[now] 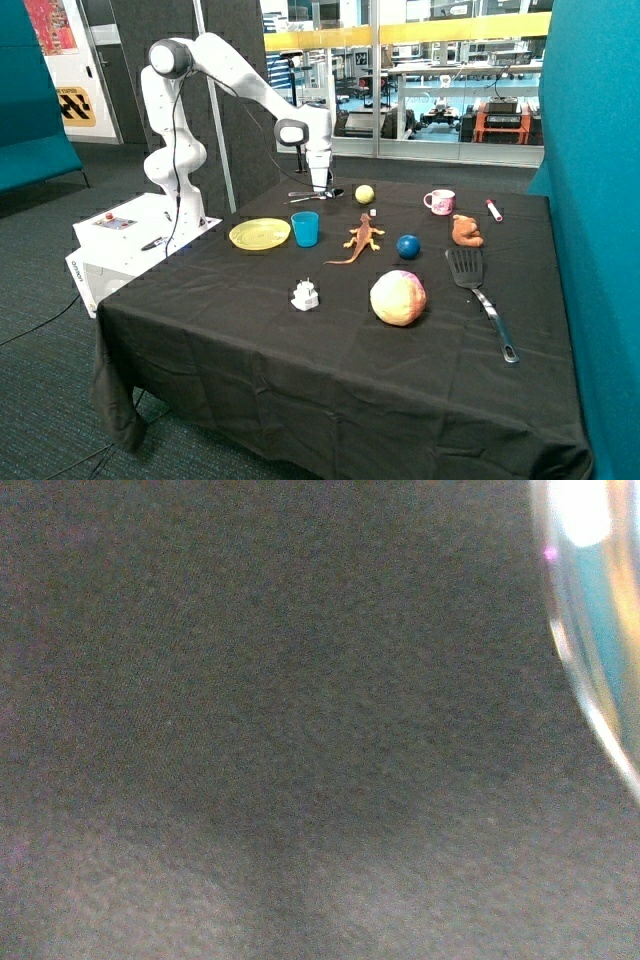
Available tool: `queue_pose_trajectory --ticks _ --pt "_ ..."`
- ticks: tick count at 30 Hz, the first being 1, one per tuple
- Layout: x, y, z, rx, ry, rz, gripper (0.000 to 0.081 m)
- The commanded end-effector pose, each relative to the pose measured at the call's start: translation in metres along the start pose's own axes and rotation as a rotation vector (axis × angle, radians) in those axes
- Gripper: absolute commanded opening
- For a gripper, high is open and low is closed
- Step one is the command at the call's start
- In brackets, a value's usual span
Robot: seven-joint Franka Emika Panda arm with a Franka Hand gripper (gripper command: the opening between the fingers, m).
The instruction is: Set the table
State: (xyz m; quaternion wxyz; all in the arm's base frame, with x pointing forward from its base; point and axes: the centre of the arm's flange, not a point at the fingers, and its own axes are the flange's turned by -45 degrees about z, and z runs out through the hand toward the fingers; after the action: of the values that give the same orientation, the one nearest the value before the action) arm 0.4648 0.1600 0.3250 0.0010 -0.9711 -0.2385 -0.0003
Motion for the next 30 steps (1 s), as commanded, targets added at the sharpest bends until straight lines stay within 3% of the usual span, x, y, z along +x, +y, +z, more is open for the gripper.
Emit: queue_pose_trajectory --ticks 1,30 --pt "-0.002 0.007 -0.02 -0.0018 -0.0011 0.007 0.0" --pt "-0.025 0.056 -0.098 -0.0019 -0.0011 0.079 0.0"
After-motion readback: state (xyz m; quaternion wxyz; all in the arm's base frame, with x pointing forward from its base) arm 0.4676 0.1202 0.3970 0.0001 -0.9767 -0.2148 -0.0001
